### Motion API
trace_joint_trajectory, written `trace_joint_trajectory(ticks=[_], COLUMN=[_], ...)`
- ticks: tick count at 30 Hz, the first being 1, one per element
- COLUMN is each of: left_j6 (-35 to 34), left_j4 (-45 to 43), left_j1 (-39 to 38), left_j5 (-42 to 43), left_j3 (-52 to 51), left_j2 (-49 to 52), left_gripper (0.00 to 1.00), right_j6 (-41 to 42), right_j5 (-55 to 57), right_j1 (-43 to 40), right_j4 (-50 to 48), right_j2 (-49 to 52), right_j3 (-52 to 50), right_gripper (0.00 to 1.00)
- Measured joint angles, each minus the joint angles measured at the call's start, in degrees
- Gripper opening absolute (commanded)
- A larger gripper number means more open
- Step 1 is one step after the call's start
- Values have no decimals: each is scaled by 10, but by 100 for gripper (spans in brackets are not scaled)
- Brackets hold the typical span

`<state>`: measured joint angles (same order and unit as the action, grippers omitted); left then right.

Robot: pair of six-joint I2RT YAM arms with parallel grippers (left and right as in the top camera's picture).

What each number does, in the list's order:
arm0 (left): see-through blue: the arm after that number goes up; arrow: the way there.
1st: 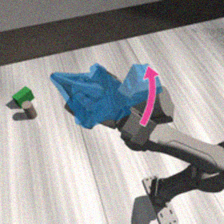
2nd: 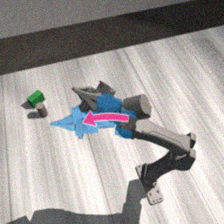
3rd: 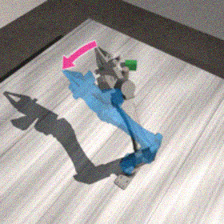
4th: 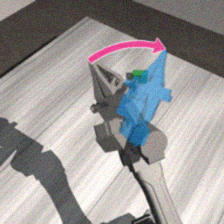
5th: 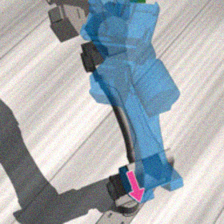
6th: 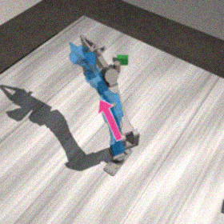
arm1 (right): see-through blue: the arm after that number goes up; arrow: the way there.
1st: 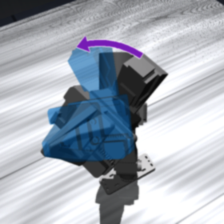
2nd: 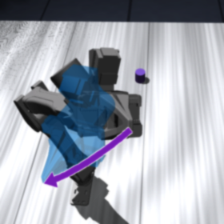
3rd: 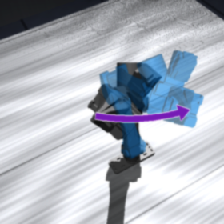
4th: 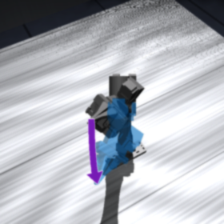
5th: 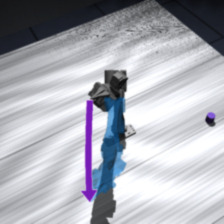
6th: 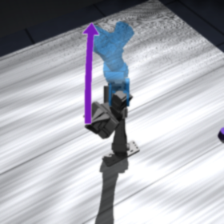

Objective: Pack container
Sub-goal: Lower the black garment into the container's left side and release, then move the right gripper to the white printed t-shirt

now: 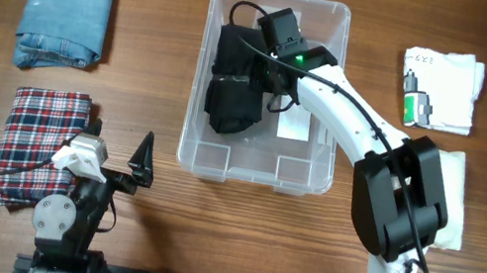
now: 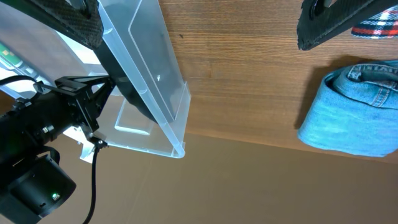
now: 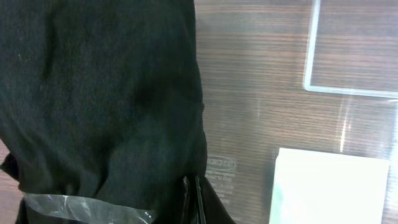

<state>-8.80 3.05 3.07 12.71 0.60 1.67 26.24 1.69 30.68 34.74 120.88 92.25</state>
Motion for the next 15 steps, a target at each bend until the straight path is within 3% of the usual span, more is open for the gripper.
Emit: trace_joint_trajectory(ticks=[10, 15], left_j6=[0, 0], left_j4=[0, 0], left_j1=[0, 0], left_j5=[0, 0], left_j3=[0, 0], left_j2=[0, 0], left_gripper=[100, 100], right_j6=[0, -2], right_j5=[-2, -2], right_j1=[0, 0], right_j4=[-3, -1], right_j2=[0, -3], right_j3=[0, 0], right_gripper=[5, 16])
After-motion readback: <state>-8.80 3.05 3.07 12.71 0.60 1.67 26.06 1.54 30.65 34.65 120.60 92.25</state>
